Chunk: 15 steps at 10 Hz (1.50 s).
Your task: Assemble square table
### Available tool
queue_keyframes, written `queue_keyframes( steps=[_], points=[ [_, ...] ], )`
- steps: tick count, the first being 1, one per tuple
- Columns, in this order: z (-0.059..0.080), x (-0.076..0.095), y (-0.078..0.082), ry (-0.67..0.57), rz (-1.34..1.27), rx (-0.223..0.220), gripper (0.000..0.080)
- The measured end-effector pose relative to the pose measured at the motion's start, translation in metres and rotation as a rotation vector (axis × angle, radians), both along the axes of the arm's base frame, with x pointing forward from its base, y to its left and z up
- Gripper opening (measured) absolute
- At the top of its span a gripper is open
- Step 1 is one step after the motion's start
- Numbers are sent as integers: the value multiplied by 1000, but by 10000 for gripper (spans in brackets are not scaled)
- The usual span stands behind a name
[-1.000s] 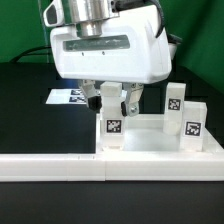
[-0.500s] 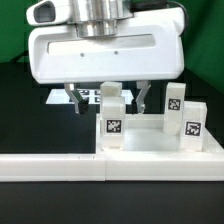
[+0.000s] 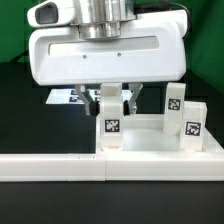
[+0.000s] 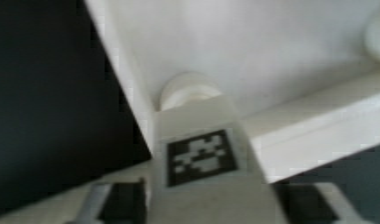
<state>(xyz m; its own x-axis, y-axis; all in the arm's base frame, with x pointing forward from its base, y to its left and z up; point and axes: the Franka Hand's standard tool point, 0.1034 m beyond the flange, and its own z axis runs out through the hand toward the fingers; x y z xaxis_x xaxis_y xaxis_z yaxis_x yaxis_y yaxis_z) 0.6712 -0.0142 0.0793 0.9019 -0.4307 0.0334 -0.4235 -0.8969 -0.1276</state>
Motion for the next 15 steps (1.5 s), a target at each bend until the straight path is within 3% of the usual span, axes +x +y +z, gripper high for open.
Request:
queue_keyframes(
  steps=[3, 6, 8, 9, 12, 14, 15],
  points=[
    [0, 0, -1, 22, -217, 17, 289],
    [-1, -3, -2, 80, -680, 63, 289],
    [-2, -5, 1, 125, -961, 154, 290],
    [-3, -6, 5, 131, -1179, 230, 290],
    [-2, -4, 10, 152, -1320, 248, 290],
    [-2, -5, 10, 148, -1291, 244, 515],
    [-2, -4, 10, 113, -1099, 209, 515]
  ],
)
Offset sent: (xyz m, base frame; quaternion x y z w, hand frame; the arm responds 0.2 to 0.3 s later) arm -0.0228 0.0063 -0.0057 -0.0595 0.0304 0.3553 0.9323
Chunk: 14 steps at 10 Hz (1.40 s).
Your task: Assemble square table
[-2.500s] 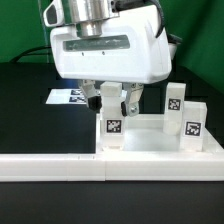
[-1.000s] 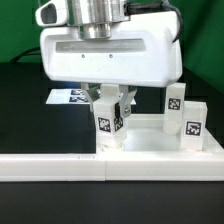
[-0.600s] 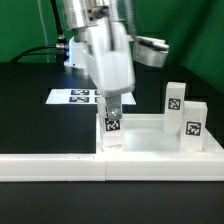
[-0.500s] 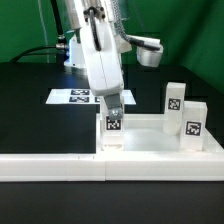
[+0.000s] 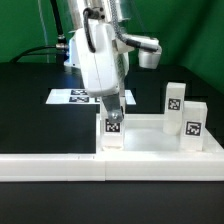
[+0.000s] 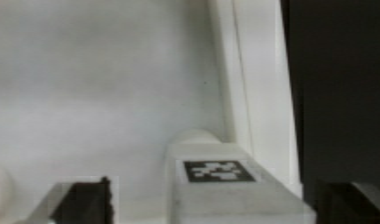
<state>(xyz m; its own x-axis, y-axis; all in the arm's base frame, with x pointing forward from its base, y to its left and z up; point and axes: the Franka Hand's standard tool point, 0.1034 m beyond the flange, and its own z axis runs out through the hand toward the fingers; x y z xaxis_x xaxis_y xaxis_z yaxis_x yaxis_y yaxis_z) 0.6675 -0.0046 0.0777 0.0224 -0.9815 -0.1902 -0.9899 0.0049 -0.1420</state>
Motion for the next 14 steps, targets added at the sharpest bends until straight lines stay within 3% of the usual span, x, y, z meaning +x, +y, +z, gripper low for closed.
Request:
queue_keyframes(
  steps=[1, 2, 5, 8, 9, 10, 12, 13, 14],
  points=[
    [0, 2, 0, -37, 191, -32, 624],
    [-2, 1, -1, -67, 360, -53, 642],
    [-3, 1, -2, -100, 529, -80, 649],
    [3, 5, -4, -91, 1062, -165, 649],
    [-1, 4, -5, -95, 1215, -165, 649],
    [-1, 5, -5, -94, 1198, -166, 649],
    [-1, 4, -6, -90, 1179, -164, 626],
    [-1, 4, -5, -81, 1126, -160, 393],
    [-1, 4, -6, -67, 1053, -155, 393]
  ],
)
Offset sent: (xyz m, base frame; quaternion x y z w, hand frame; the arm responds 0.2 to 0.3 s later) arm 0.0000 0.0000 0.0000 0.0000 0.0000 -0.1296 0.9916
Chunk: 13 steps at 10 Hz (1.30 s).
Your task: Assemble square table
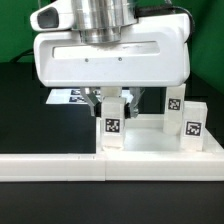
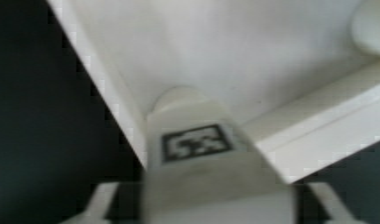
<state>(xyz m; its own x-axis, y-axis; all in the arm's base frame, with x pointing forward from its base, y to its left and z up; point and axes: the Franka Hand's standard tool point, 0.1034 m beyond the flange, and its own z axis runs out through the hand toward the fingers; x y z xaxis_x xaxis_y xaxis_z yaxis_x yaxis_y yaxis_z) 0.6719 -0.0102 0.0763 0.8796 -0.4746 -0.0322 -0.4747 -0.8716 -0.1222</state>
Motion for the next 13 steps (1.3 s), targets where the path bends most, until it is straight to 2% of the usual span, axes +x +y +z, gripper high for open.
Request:
queue_keyframes(
  steps=[1, 3, 4, 8, 10, 11, 12, 13],
  points=[
    [0, 0, -2, 5, -40, -1, 293],
    [0, -1, -3, 29, -237, 6, 293],
    [1, 0, -3, 51, -431, 12, 293],
    [-1, -1, 3, 177, -1108, 153, 293],
    [-1, -1, 3, 186, -1161, 154, 293],
    [-1, -1, 3, 183, -1143, 153, 370],
    [-2, -1, 2, 173, -1094, 143, 525],
    [-4, -2, -1, 131, -873, 99, 525]
  ],
)
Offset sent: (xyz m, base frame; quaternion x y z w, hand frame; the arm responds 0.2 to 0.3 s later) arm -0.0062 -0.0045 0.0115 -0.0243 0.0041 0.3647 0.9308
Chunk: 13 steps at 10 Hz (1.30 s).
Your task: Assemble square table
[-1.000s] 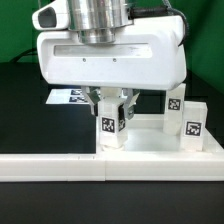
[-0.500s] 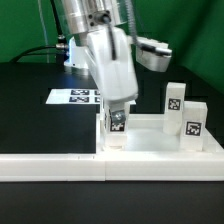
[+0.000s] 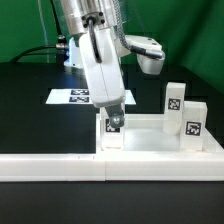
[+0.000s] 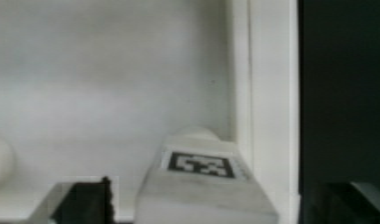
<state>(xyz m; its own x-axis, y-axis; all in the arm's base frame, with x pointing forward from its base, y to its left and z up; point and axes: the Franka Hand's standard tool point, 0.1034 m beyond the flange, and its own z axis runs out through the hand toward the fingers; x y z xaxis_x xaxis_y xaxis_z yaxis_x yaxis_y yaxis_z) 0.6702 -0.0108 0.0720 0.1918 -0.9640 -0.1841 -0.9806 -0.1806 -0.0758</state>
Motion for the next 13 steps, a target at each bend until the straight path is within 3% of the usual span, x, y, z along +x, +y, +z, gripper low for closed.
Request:
queue_keyframes(
  steps=[1, 6, 8, 9, 10, 11, 12, 13],
  points=[
    [-1, 3, -2, -49, 224, -18, 633],
    [-1, 3, -7, -99, 563, -37, 648],
    [5, 2, 2, -101, 1021, -128, 648],
    [6, 2, 3, -118, 1184, -135, 648],
    [5, 2, 2, -115, 1161, -133, 648],
    [4, 2, 2, -114, 1161, -133, 522],
    [4, 2, 2, -110, 1119, -131, 522],
    [4, 2, 3, -95, 1022, -132, 308]
  ],
)
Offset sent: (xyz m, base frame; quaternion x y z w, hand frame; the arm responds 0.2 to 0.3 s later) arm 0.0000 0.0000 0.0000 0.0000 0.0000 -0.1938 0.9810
